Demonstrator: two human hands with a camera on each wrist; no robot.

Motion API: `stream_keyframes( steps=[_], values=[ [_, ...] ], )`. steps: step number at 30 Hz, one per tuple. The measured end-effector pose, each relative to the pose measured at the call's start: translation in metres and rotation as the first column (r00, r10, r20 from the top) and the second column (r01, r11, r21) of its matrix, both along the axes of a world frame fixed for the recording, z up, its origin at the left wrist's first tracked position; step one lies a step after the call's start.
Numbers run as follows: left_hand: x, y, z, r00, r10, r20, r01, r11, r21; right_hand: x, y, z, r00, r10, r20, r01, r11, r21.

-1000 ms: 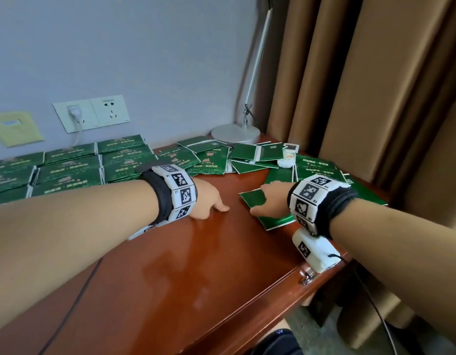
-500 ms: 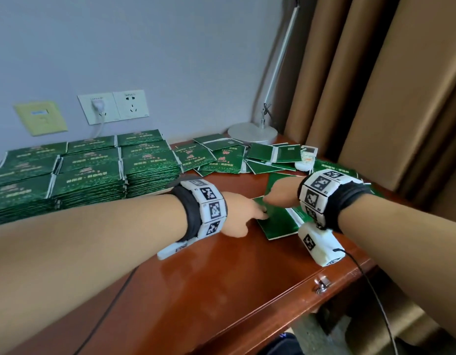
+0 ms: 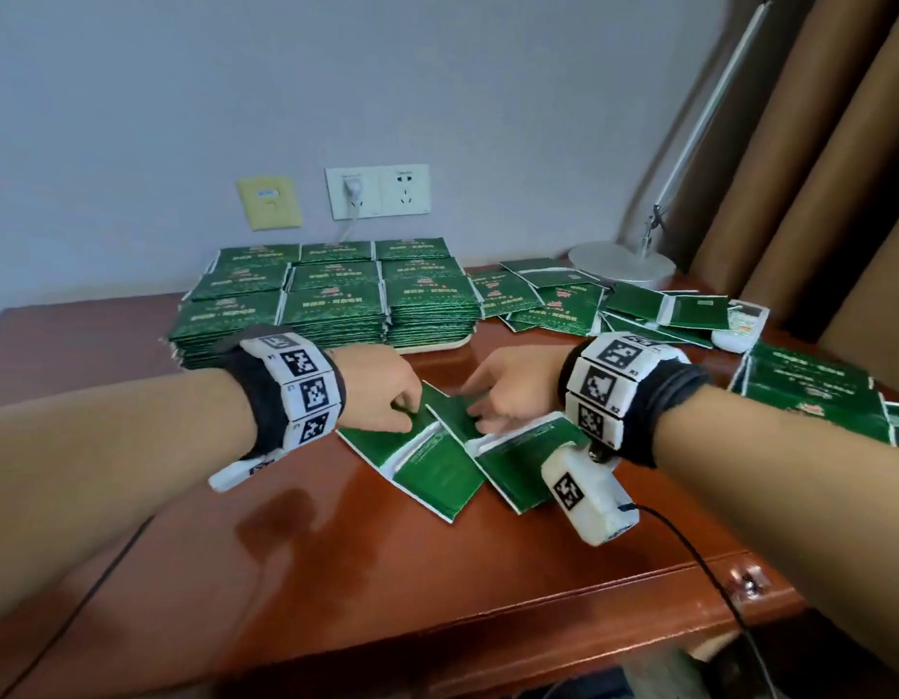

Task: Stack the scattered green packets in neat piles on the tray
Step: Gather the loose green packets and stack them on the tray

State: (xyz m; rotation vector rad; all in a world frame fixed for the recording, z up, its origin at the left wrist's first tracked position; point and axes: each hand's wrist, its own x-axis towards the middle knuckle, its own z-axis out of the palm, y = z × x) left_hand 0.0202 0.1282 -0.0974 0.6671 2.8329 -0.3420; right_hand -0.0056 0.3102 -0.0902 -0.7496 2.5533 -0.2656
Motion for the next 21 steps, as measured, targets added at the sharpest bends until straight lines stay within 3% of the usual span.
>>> stream_keyframes(
  steps=[6,11,15,21],
  values=[
    [0.033,-0.062,-0.011,0.982,0.189,0.026,-0.187,0.98,-0.069,0.023,-0.077,-0.002,0.981,0.188,0.042,-0.188,0.982,-0.003],
    [0.059,-0.107,-0.016,0.939,0.341,0.042,-0.341,0.94,-0.006,0.031,-0.118,0.002,0.918,0.34,-0.205,-0.327,0.94,0.097],
    [0.067,-0.128,-0.024,0.868,0.492,0.067,-0.496,0.865,0.077,0.027,-0.132,-0.007,0.898,0.39,-0.202,-0.279,0.861,0.425],
    [0.064,-0.133,-0.024,0.808,0.578,0.113,-0.589,0.802,0.105,0.029,-0.14,-0.014,0.93,0.34,-0.141,-0.235,0.843,0.483]
  ],
)
